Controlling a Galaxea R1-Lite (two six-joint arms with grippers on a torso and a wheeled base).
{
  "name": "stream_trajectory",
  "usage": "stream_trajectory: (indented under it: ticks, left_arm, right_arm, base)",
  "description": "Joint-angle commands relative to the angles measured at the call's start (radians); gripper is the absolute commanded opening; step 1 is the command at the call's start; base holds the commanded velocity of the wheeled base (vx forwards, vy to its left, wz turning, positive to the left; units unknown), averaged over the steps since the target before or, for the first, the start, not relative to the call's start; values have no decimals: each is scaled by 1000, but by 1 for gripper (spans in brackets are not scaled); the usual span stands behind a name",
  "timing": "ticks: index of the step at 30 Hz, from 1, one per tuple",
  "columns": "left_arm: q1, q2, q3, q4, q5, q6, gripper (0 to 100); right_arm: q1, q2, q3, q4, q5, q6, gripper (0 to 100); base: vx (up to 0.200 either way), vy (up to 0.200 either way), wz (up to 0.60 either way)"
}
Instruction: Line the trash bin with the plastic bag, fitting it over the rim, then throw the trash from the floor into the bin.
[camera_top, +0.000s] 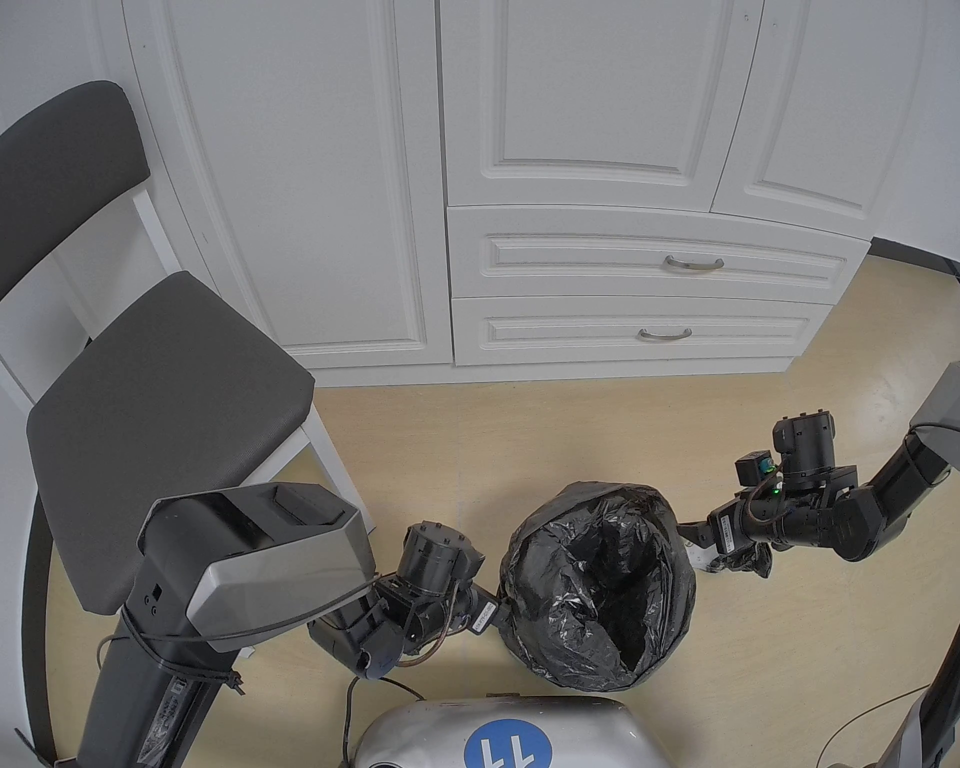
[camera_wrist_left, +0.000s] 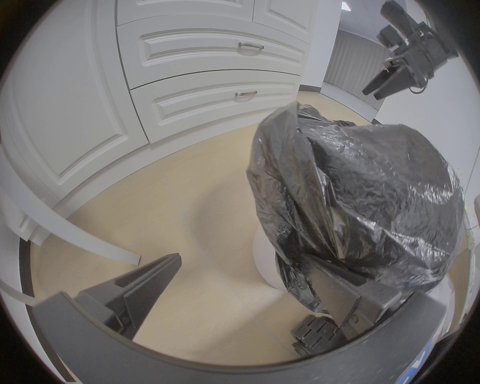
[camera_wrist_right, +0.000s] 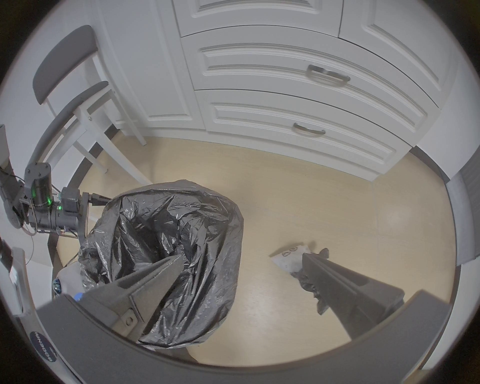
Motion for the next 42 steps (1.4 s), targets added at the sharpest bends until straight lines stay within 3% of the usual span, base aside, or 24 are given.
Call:
stream_trajectory:
  ticks: [1, 10, 16, 18, 23, 27, 30, 34, 38, 42]
  left_arm:
    - [17, 14, -100, 56, 7, -2, 100]
    - [98, 69, -285, 162, 40, -4, 100]
    - [110, 114, -399, 202, 56, -11, 100]
    - [112, 131, -442, 224, 111, -45, 100]
    - [147, 114, -411, 248, 142, -51, 100]
    - [184, 36, -319, 254, 251, -17, 100]
    - [187, -56, -275, 254, 274, 15, 100]
    - [139, -170, -245, 265, 274, 19, 100]
    - [32, -293, -215, 316, 275, 18, 100]
    - [-72, -337, -235, 425, 274, 12, 100]
  right_arm:
    - [-45, 0, -8, 24, 0, -52, 100]
    - [-53, 41, -20, 32, 0, -72, 100]
    - [-42, 72, -28, 19, 0, -69, 100]
    - [-29, 90, -40, 18, -4, -60, 100]
    - [16, 115, -44, 12, -12, -29, 100]
    - [59, 103, -37, -7, -12, -20, 100]
    - [93, 95, -26, -5, -17, -23, 100]
    - [97, 92, 6, -5, -20, -80, 100]
    - [54, 47, 60, -5, -20, -220, 100]
    - [25, 26, 87, -5, -20, -307, 100]
  base:
    - [0, 0, 0]
    - [0, 0, 0]
    - [0, 0, 0]
    - [0, 0, 0]
    - [0, 0, 0]
    - [0, 0, 0]
    - [0, 0, 0]
    - [0, 0, 0]
    - [0, 0, 0]
    - [0, 0, 0]
